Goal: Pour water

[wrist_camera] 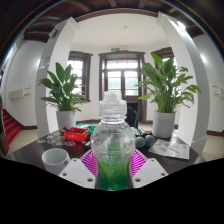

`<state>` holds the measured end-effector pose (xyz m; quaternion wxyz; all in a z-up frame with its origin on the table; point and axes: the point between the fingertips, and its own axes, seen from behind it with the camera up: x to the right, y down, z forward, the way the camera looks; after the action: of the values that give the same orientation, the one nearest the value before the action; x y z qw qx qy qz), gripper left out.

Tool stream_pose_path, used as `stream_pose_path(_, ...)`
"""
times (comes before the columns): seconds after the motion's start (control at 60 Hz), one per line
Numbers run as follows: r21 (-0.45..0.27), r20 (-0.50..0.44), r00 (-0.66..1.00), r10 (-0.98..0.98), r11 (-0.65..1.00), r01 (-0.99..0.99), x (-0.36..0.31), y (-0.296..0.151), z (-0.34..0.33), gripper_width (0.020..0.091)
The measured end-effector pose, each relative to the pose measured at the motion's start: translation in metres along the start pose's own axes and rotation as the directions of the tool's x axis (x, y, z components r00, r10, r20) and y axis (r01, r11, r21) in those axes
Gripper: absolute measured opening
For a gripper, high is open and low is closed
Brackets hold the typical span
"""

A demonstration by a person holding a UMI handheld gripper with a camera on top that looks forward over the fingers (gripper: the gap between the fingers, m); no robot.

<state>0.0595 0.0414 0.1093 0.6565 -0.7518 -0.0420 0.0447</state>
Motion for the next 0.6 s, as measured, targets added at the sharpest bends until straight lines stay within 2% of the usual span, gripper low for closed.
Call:
stream_pose_path(0.117,0.01,-0.023,1.0,0.0,1.0,0.0,0.001,-0.002,-0.003,0.0367)
stream_pose_path(0.167,0.006,-0.024,1.0,0.005,1.0,-0.005,0.002,-0.001,-0.001,0.0403)
stream_pose_path(0.183,0.002,-0.025,1.0,0.005,1.0,-0.005,0.002,-0.001,-0.002,0.0442)
stream_pose_path(0.25,-0.01,-0.024,1.0,0.004,1.0,-0.005,0.002,-0.001,-0.003,0.0525)
stream_pose_path(0.317,-0.046,-0.023,1.0,0.002,0.999,-0.003,0.002,0.003,-0.002,0.0583)
stream_pose_path(0.333,-0.064,-0.027,1.0,0.005,0.998,-0.007,0.002,0.005,-0.003,0.0612)
stream_pose_path(0.35,-0.08,-0.034,0.999,0.01,0.997,-0.012,0.003,0.007,-0.005,0.0675)
stream_pose_path(0.367,-0.092,-0.04,0.999,0.013,0.996,-0.017,0.004,0.009,-0.007,0.068)
stream_pose_path(0.4,-0.105,-0.05,0.999,0.018,0.994,-0.024,0.006,0.01,-0.012,0.0785)
stream_pose_path(0.417,-0.106,-0.055,0.998,0.021,0.994,-0.026,0.007,0.011,-0.018,0.078)
stream_pose_path(0.467,-0.107,-0.072,0.997,0.031,0.994,-0.039,0.007,0.012,-0.03,0.0826)
stream_pose_path(0.6,-0.151,-0.138,0.989,0.056,0.986,-0.077,0.006,0.017,-0.085,0.0835)
